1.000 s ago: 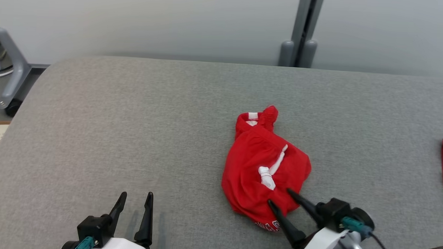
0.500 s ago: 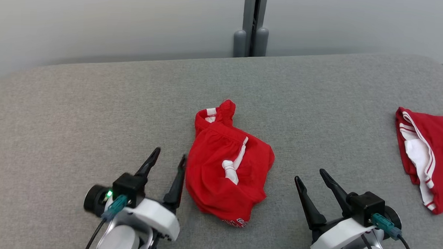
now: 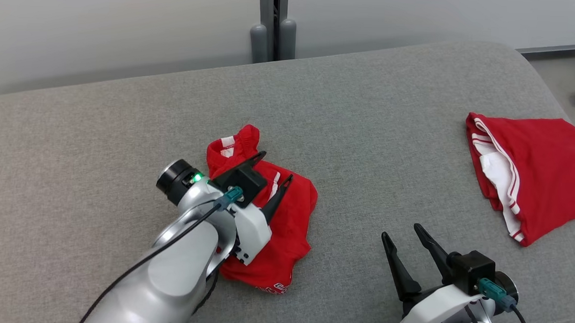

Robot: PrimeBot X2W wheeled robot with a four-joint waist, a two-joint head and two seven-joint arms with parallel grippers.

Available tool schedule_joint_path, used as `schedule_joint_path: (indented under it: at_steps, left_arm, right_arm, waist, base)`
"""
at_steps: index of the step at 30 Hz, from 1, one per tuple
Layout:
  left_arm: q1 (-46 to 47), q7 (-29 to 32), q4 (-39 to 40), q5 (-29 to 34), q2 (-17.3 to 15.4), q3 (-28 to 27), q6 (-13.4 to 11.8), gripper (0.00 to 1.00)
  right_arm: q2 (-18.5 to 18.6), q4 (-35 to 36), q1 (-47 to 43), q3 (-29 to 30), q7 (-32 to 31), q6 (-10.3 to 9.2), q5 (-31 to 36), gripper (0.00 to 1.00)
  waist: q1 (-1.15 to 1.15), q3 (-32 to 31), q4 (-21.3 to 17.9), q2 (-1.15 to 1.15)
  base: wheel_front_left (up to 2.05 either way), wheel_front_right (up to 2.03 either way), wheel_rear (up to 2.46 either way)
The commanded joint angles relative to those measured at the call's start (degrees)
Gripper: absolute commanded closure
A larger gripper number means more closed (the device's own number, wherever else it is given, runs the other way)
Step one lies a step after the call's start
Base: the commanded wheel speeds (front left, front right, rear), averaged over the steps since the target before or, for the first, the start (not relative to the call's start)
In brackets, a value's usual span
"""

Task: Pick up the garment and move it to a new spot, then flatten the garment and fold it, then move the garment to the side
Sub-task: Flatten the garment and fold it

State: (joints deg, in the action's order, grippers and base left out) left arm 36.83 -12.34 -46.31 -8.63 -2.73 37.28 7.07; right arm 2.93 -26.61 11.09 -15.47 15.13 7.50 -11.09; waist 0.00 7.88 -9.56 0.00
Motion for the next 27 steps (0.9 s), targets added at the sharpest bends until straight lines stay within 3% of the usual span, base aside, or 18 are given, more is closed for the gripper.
schedule_joint_path:
  at_steps: [1, 5, 13, 24, 25, 27]
  left_arm:
    - [3.36, 0.71, -1.56, -0.56, -0.34, 1.92, 0.32, 0.00]
    - [7.11, 3.07, -4.45, -1.48, -0.34, 6.50, 0.36, 0.00]
    - [12.03, 14.18, -8.71, -5.54, -0.33, 13.41, 0.47, 0.00]
    - [14.44, 28.72, -6.42, -14.48, -0.32, 22.90, 0.41, 0.00]
    - [14.47, 29.52, -6.61, -14.96, -0.33, 23.76, 0.41, 0.08]
    - [14.63, 30.61, -7.34, -15.95, -0.32, 25.12, 0.41, 0.54]
  right_arm:
    - [0.11, -0.04, 0.54, -0.19, -0.01, -0.02, -0.78, 0.00]
    - [0.12, -0.07, 0.73, -0.54, 0.00, -0.02, -1.51, 0.00]
    - [0.12, -1.00, 0.69, -1.56, -0.01, -0.02, -2.10, 0.00]
    - [0.14, -1.96, 1.05, -3.54, -0.01, -0.02, -3.32, 0.00]
    - [0.13, -2.04, 1.06, -3.66, -0.01, -0.02, -3.39, 0.00]
    - [0.13, -2.17, 1.00, -3.78, -0.01, -0.02, -3.60, 0.00]
  waist:
    - [0.00, 0.53, -1.00, 0.00]
    - [0.00, 0.89, -1.62, 0.00]
    - [0.00, 0.76, -1.60, 0.00]
    - [0.00, 0.05, -1.40, 0.00]
    - [0.00, 0.06, -1.44, 0.00]
    - [0.00, 0.10, -1.53, 0.00]
  base:
    - [0.00, 0.00, 0.00]
    - [0.00, 0.00, 0.00]
    - [0.00, 0.00, 0.00]
    - [0.00, 0.00, 0.00]
    - [0.00, 0.00, 0.00]
    - [0.00, 0.00, 0.00]
